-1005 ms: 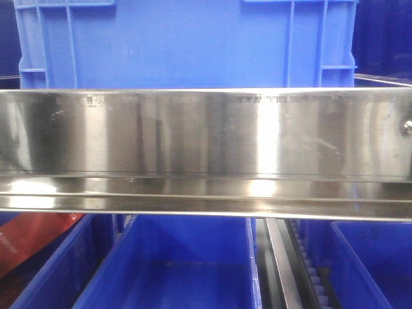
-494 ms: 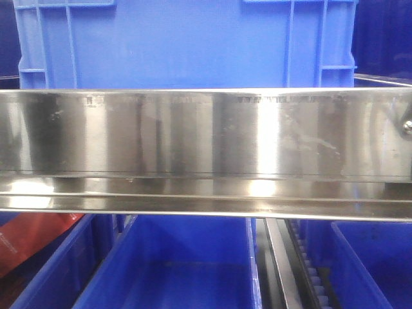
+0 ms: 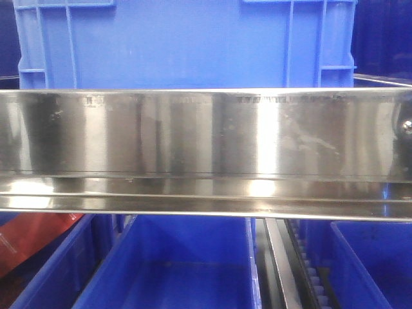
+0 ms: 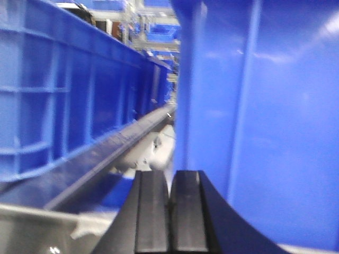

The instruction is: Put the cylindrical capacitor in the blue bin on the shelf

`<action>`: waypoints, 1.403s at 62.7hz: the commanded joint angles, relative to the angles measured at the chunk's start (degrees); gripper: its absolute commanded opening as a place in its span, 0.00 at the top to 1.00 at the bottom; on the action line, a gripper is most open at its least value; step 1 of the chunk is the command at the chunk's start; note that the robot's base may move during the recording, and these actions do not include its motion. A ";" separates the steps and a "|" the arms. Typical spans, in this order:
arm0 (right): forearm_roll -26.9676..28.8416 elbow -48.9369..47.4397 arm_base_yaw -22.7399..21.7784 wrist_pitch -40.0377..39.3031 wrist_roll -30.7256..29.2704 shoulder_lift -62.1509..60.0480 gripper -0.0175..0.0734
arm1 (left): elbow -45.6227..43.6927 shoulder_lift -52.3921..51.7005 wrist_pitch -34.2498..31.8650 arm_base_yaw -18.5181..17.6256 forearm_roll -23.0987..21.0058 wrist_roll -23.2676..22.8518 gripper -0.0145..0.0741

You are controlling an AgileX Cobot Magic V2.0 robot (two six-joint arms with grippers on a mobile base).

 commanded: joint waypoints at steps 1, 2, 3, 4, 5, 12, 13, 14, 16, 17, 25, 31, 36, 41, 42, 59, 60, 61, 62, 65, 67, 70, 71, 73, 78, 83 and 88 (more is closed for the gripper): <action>0.00 0.16 -1.02 0.43 -0.06 -0.27 0.99 | 0.15 -0.34 -0.99 0.10 -0.36 -0.08 0.96; 0.00 0.16 -1.02 0.32 -0.06 -0.27 0.99 | 0.15 -0.34 -0.99 0.10 -0.36 -0.08 0.96; 0.00 0.16 -1.02 0.32 -0.06 -0.27 0.99 | 0.15 -0.34 -0.99 0.10 -0.36 -0.08 0.96; 0.00 0.16 -1.02 0.32 -0.06 -0.27 0.99 | 0.15 -0.34 -0.99 0.10 -0.36 -0.08 0.96; 0.00 0.16 -1.02 0.20 -0.06 -0.27 0.99 | 0.15 -0.34 -0.99 0.10 -0.36 -0.08 0.96; 0.00 0.16 -1.02 0.05 -0.06 -0.27 0.99 | 0.15 -0.34 -0.99 0.10 -0.36 -0.08 0.96; 0.00 0.16 -1.02 0.05 -0.06 -0.27 0.99 | 0.15 -0.34 -0.99 0.10 -0.36 -0.08 0.96; 0.00 0.16 -1.02 0.05 -0.06 -0.27 0.99 | 0.15 -0.34 -0.99 0.10 -0.36 -0.08 0.96; 0.00 0.16 -1.02 0.05 -0.06 -0.27 0.99 | 0.15 -0.34 -0.99 0.10 -0.36 -0.08 0.96; 0.00 0.16 -1.02 0.05 -0.06 -0.27 0.99 | 0.15 -0.34 -0.99 0.10 -0.36 -0.08 0.96; 0.00 0.16 -1.02 0.05 -0.06 -0.27 0.99 | 0.15 -0.34 -0.99 0.10 -0.36 -0.08 0.96; 0.00 0.16 -1.02 0.05 -0.06 -0.27 0.99 | 0.15 -0.34 -0.99 0.10 -0.36 -0.08 0.96; 0.00 0.16 -1.02 0.05 -0.06 -0.27 0.99 | 0.15 -0.34 -0.99 0.10 -0.36 -0.08 0.96; 0.00 0.16 -1.02 0.05 -0.06 -0.27 0.99 | 0.15 -0.34 -0.99 0.10 -0.36 -0.08 0.96; 0.00 0.16 -1.02 0.05 -0.06 -0.27 0.99 | 0.15 -0.34 -0.99 0.10 -0.36 -0.08 0.96; 0.00 0.16 -1.02 0.05 -0.06 -0.27 0.99 | 1.98 -3.29 -1.27 4.09 4.57 1.85 0.96; 0.00 0.16 -1.02 0.05 -0.06 -0.27 0.99 | 2.26 -3.64 -1.16 4.77 4.57 1.85 0.96; 0.00 0.16 -1.02 0.05 -0.06 -0.27 0.99 | 2.74 -4.09 -1.17 5.88 4.57 1.85 0.96; 0.00 0.16 -1.02 0.05 -0.06 -0.27 0.99 | 3.07 -4.42 -1.17 6.67 4.71 1.85 0.96; 0.00 0.16 -1.02 0.05 -0.06 -0.27 0.99 | 4.35 -5.60 -1.00 9.19 6.88 1.85 0.96; 0.00 0.16 -1.02 0.05 -0.06 -0.27 0.99 | 5.24 -5.66 -0.52 11.38 10.09 1.85 0.96; 0.00 0.16 -1.02 0.05 -0.06 -0.27 0.99 | 7.04 -5.66 -0.42 14.04 12.63 1.44 0.96; 0.00 0.16 -1.02 0.05 -0.06 -0.27 0.99 | 7.57 -5.66 -0.42 14.92 13.05 0.88 0.96; 0.00 0.16 -1.02 0.05 -0.06 -0.27 0.99 | 8.51 -5.66 -0.58 17.08 13.05 -0.30 0.96; 0.00 0.16 -1.02 0.05 -0.06 -0.27 0.99 | 11.34 -5.66 -0.58 20.85 13.59 -3.02 0.96; 0.00 0.16 -1.02 0.05 -0.06 -0.27 0.99 | 14.29 -5.66 -1.71 22.92 15.05 -3.24 0.96; 0.00 0.16 -1.02 0.05 -0.06 -0.27 0.99 | 17.36 -5.66 -5.88 24.19 15.64 -3.24 0.96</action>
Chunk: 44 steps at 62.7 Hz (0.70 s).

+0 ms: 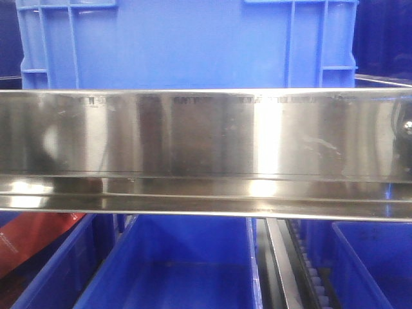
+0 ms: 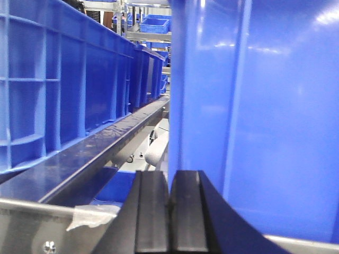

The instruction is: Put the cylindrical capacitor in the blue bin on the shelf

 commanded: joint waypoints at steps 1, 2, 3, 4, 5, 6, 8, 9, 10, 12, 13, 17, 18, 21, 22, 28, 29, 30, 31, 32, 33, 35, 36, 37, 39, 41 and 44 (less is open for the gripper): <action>0.00 0.16 -0.35 -0.85 -0.06 -0.18 0.99 | 2.41 -0.23 -4.73 1.52 1.06 -0.75 0.96; 0.00 0.16 -0.35 -0.85 -0.06 -0.18 0.99 | 2.41 -0.23 -4.92 1.52 1.06 -0.75 0.96; 0.00 0.16 -0.35 -0.85 -0.06 -0.18 0.99 | 2.41 -0.23 -3.20 1.62 0.96 -0.75 0.96; 0.00 0.16 -0.35 -0.85 -0.06 -0.18 0.99 | 2.41 -0.23 -1.26 1.62 0.96 -0.75 0.96; 0.00 0.16 -0.35 -0.85 -0.06 -0.18 0.99 | 2.41 -0.23 0.18 1.62 0.96 -0.75 0.96; 0.00 0.16 -0.35 -0.85 -0.06 -0.18 0.99 | 2.41 -0.23 0.70 1.62 0.96 -0.75 0.96; 0.00 0.16 -0.35 -0.85 -0.06 -0.18 0.99 | 2.41 -0.23 0.83 1.62 0.84 -0.75 0.96; 0.00 0.16 -0.35 -0.85 -0.06 -0.18 0.99 | 2.41 -0.23 0.83 1.62 0.66 -0.75 0.96; 0.00 0.16 -0.35 -0.85 -0.06 -0.18 0.99 | 2.41 -0.23 0.83 1.62 0.29 -0.75 0.96; 0.00 0.16 -0.35 -0.85 -0.06 -0.18 0.99 | 2.41 -0.23 0.96 1.62 -0.24 -0.75 0.96; 0.00 0.16 -0.35 -0.85 -0.06 -0.18 0.99 | 2.41 -0.23 0.96 1.62 -0.51 -0.75 0.96; 0.00 0.16 -0.35 -0.85 -0.06 -0.18 0.99 | 2.41 -0.23 0.69 1.62 -1.52 -0.75 0.96; 0.00 0.16 -0.35 -0.85 -0.06 -0.18 0.99 | 2.41 -0.23 0.69 1.62 -1.52 -0.75 0.96; 0.00 0.16 -0.35 -0.85 -0.06 -0.18 0.99 | 2.41 -0.23 0.82 1.62 -2.89 -0.75 0.96; 0.00 0.16 -0.35 -0.85 -0.06 -0.18 0.99 | 2.41 -0.23 0.82 1.62 -3.02 -0.75 0.96; 0.00 0.16 -0.35 -0.85 -0.06 -0.18 0.99 | 2.41 -0.23 0.93 1.62 -3.00 -0.75 0.96; 0.00 0.16 -0.35 -0.85 -0.06 -0.18 0.99 | 2.41 -0.23 0.93 1.62 -3.00 -0.75 0.96; 0.00 0.16 -0.35 -0.85 -0.06 -0.18 0.99 | 2.41 -0.23 0.93 1.62 -3.00 -0.75 0.96; 0.00 0.16 -0.35 -0.85 -0.06 -0.18 0.99 | 2.41 -0.23 0.93 1.62 -3.00 -0.75 0.96; 0.00 0.16 -0.35 -0.85 -0.06 -0.18 0.99 | 2.41 -0.23 0.93 1.62 -3.00 -0.75 0.96; 0.00 0.16 -0.35 -0.85 -0.06 -0.18 0.99 | 2.41 -0.23 0.93 1.62 -3.00 -0.75 0.96; 0.00 0.16 -0.35 -0.85 -0.06 -0.18 0.99 | 2.41 -0.23 0.79 1.62 -3.00 -0.75 0.96; 0.00 0.16 -0.35 -0.85 -0.06 -0.18 0.99 | 2.41 -0.23 0.79 1.62 -3.00 -0.75 0.96; 0.00 0.16 -0.35 -0.85 -0.06 -0.18 0.99 | 2.41 -0.23 0.79 1.62 -3.00 -0.75 0.96; 0.00 0.16 -0.35 -0.85 -0.06 -0.18 0.99 | 2.41 -0.23 0.79 1.62 -3.00 -0.75 0.96; 0.00 0.16 -0.35 -0.85 -0.06 -0.18 0.99 | 2.41 -0.23 0.79 1.62 -3.22 -0.75 0.96; 0.00 0.16 -0.35 -0.85 -0.06 -0.18 0.99 | 2.41 -0.23 0.79 1.62 -3.29 -0.75 0.96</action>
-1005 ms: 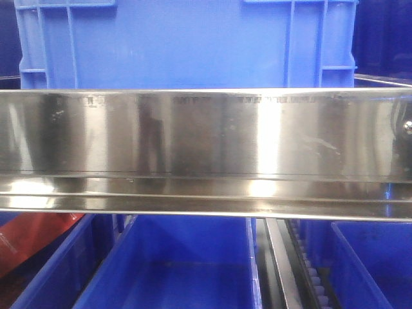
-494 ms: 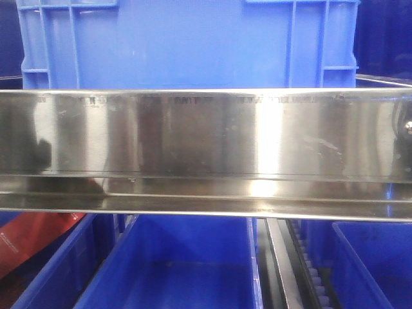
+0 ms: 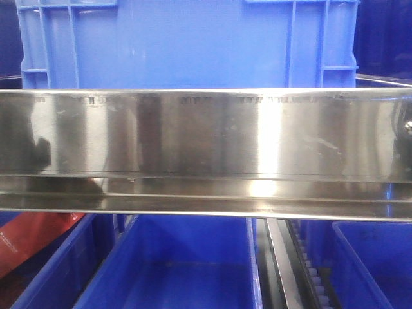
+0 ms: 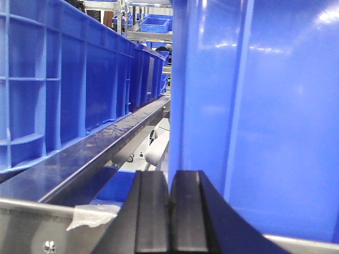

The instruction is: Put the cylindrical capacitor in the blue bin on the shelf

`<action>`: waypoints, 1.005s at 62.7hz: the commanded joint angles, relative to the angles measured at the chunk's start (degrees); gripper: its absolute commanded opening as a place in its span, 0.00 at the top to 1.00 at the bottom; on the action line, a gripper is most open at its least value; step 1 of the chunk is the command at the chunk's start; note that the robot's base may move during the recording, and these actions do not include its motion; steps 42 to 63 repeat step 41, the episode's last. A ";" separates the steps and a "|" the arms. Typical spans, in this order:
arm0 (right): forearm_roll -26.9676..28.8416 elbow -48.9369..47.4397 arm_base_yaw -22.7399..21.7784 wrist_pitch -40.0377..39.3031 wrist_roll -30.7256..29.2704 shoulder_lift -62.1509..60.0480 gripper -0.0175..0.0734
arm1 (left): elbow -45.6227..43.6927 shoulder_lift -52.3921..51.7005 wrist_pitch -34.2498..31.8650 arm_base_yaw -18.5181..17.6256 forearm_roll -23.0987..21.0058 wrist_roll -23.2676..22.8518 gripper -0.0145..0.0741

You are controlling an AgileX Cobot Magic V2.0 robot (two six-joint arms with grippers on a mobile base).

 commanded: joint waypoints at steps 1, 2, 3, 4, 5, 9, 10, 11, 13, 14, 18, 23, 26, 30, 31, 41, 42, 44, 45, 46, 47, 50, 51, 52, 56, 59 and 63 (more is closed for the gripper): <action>0.00 0.11 -0.35 -0.85 -0.06 -0.18 0.99 | -0.05 -0.23 -0.58 0.11 -0.64 -0.30 0.96; 0.00 0.11 -0.35 -0.85 -0.06 -0.18 0.99 | -0.05 -0.23 -0.58 0.11 -0.64 -0.30 0.96; 0.00 0.11 -0.35 -0.85 -0.06 -0.18 0.99 | -0.05 -0.23 -0.58 0.11 -0.64 -0.30 0.96; 0.00 0.11 -0.35 -0.85 -0.06 -0.18 0.99 | -0.05 -0.23 -0.58 0.11 -0.64 -0.30 0.96; 0.00 0.11 -0.35 -0.85 -0.06 -0.18 0.99 | -0.05 -0.23 -0.58 0.11 -0.64 -0.30 0.96; 0.00 0.11 -0.35 -0.85 -0.06 -0.18 0.99 | -0.05 -0.23 -0.58 0.11 -0.64 -0.30 0.96; 0.00 0.11 -0.35 -0.85 -0.06 -0.18 0.99 | -0.05 -0.23 -0.58 0.11 -0.64 -0.30 0.96; 0.00 0.11 -0.35 -0.85 -0.06 -0.18 0.99 | -0.05 -0.23 -0.58 0.11 -0.64 -0.30 0.96; 0.00 0.11 -0.35 -0.85 -0.06 -0.18 0.99 | -0.05 -0.23 -0.58 0.11 -0.64 -0.30 0.96; 0.00 0.11 -0.35 -0.85 -0.06 -0.18 0.99 | -0.05 -0.23 -0.58 0.11 -0.64 -0.30 0.96; 0.00 0.11 -0.35 -0.85 -0.06 -0.18 0.99 | -0.05 -0.23 -0.58 0.11 -0.64 -0.30 0.96; 0.00 0.11 -0.35 -0.85 -0.06 -0.18 0.99 | -0.05 -0.23 -0.58 0.11 -0.64 -0.30 0.96; 0.00 0.11 -0.35 -0.85 -0.06 -0.18 0.99 | -0.05 -0.23 -0.58 0.11 -0.64 -0.30 0.96; 0.00 0.11 -0.35 -0.85 -0.06 -0.18 0.99 | -0.05 -0.23 -0.58 0.11 -0.64 -0.30 0.96; 0.00 0.11 -0.35 -0.85 -0.06 -0.18 0.99 | -0.05 -0.23 -0.58 0.11 -0.64 -0.30 0.96; 0.00 0.11 -0.35 -0.85 -0.06 -0.18 0.99 | -0.05 -0.23 -0.58 0.11 -0.64 -0.30 0.96; 0.00 0.11 -0.35 -0.85 -0.06 -0.18 0.99 | -0.05 -0.23 -0.58 0.11 -0.64 -0.30 0.96; 0.00 0.11 -0.35 -0.85 -0.06 -0.18 0.99 | -0.05 -0.23 -0.58 0.11 -0.64 -0.30 0.96; 0.00 0.11 -0.35 -0.85 -0.06 -0.18 0.99 | -0.05 -0.23 -0.58 0.11 -0.64 -0.30 0.96; 0.00 0.11 -0.35 -0.85 -0.06 -0.18 0.99 | -0.05 -0.23 -0.58 0.11 -0.64 -0.30 0.96; 0.00 0.11 -0.35 -0.85 -0.06 -0.18 0.99 | -0.05 -0.23 -0.58 0.11 -0.64 -0.30 0.96; 0.00 0.11 -0.35 -0.85 -0.06 -0.18 0.99 | -0.05 -0.23 -0.58 0.11 -0.64 -0.30 0.96; 0.00 0.11 -0.35 -0.85 -0.06 -0.18 0.99 | -0.05 -0.23 -0.58 0.11 -0.64 -0.30 0.96; 0.00 0.11 -0.35 -0.85 -0.06 -0.18 0.99 | -0.05 -0.23 -0.58 0.11 -0.64 -0.30 0.96; 0.00 0.11 -0.35 -0.85 -0.06 -0.18 0.99 | -0.05 -0.23 -0.58 0.11 -0.64 -0.30 0.96; 0.00 0.11 -0.35 -0.85 -0.06 -0.18 0.99 | -0.05 -0.23 -0.58 0.11 -0.64 -0.30 0.96; 0.00 0.11 -0.35 -0.85 -0.06 -0.18 0.99 | -0.05 -0.23 -0.58 0.11 -0.64 -0.30 0.96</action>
